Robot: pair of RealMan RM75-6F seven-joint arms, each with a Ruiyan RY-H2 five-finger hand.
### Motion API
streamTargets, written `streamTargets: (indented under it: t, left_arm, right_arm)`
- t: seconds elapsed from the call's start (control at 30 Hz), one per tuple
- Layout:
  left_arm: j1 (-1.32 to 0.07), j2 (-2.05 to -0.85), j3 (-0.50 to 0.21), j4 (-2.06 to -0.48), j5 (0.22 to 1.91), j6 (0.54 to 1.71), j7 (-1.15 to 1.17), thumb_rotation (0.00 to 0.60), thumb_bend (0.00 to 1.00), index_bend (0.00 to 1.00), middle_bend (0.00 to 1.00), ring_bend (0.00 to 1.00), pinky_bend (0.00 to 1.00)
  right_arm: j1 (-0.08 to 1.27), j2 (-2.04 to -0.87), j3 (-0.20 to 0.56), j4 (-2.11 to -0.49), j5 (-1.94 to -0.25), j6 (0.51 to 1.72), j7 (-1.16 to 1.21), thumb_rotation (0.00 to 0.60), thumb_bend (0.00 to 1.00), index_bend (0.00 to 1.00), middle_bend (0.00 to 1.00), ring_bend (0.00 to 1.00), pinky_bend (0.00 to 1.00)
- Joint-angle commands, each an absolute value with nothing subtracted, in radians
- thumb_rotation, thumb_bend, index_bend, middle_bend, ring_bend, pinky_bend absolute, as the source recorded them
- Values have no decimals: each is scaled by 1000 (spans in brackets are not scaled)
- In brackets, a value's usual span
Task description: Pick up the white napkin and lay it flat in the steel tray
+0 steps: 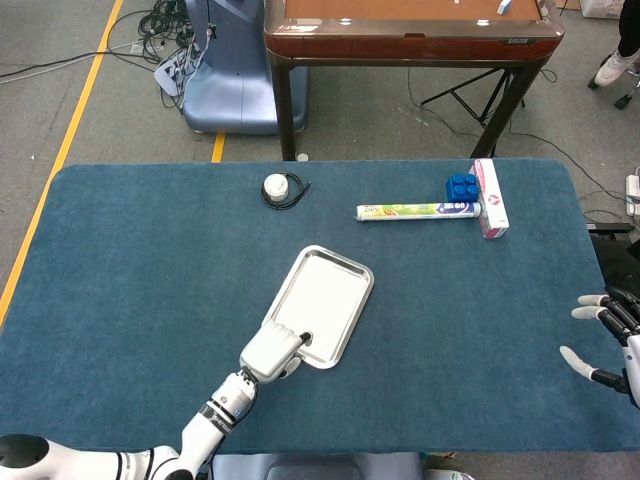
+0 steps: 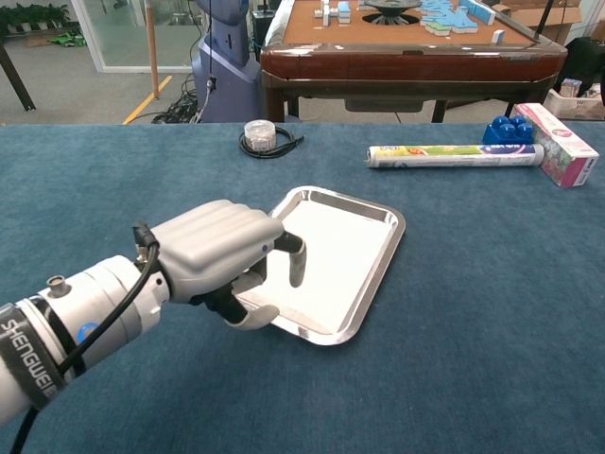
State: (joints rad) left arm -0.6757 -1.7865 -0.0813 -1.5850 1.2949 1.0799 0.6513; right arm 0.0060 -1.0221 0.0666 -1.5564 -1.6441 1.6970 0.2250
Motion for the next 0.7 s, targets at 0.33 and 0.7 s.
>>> streamTargets:
  t: [0.33,0.7]
  left_arm:
    - [-725,-1699,-68,-1678,1185,974,745,600,525,223,1000,1000,1000]
    - [-785,-1689,-57,-1714,1001,933,870,600,591,193,1000,1000,1000]
  right_arm:
    - [7,-1023,66,-1559,-1643,1695,219,600,166,419,350,191,552]
    - [7,-1020,67,-1556,-1641,1692,228,600,166,419,350,191,552]
